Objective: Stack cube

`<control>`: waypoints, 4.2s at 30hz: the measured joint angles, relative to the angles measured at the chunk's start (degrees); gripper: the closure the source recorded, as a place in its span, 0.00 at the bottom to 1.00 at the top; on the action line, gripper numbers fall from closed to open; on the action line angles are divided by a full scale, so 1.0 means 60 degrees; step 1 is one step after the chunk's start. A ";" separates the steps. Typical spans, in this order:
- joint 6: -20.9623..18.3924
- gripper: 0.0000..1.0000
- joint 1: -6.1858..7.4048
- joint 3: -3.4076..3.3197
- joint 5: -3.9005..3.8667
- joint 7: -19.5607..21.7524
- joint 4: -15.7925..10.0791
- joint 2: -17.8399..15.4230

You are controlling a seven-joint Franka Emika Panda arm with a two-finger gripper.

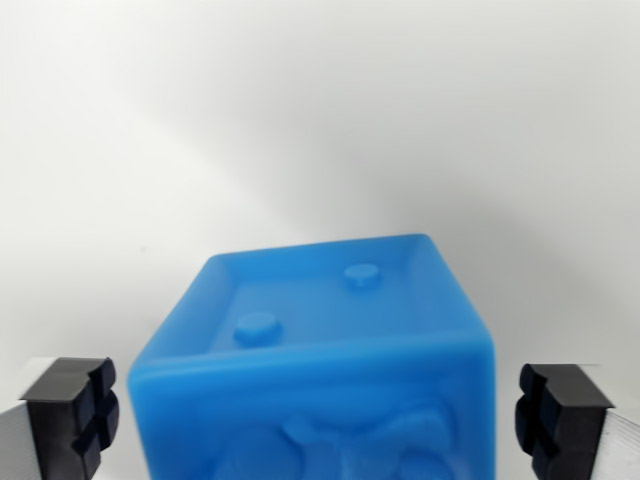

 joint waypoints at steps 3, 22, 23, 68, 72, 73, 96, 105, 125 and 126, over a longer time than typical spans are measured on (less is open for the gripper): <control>0.0088 0.00 0.0036 -0.0040 0.0000 0.0000 0.0037 0.0125; 0.0128 1.00 0.0063 -0.0070 0.0000 0.0000 0.0059 0.0170; 0.0129 1.00 0.0063 -0.0070 0.0000 0.0000 0.0059 0.0170; -0.0418 1.00 -0.0047 0.0059 0.0029 -0.0028 -0.0134 -0.0608; -0.0589 1.00 -0.0083 0.0105 0.0067 -0.0054 -0.0201 -0.0848; -0.0636 1.00 -0.0091 0.0116 0.0078 -0.0063 -0.0212 -0.0903; -0.1943 1.00 -0.0196 0.0295 0.0465 -0.0348 -0.0417 -0.2454; -0.2628 1.00 -0.0195 0.0314 0.0641 -0.0473 -0.0428 -0.3159; -0.2875 1.00 -0.0548 0.0100 0.0735 -0.0512 -0.0412 -0.3385; -0.2884 1.00 -0.0571 0.0086 0.0739 -0.0512 -0.0408 -0.3390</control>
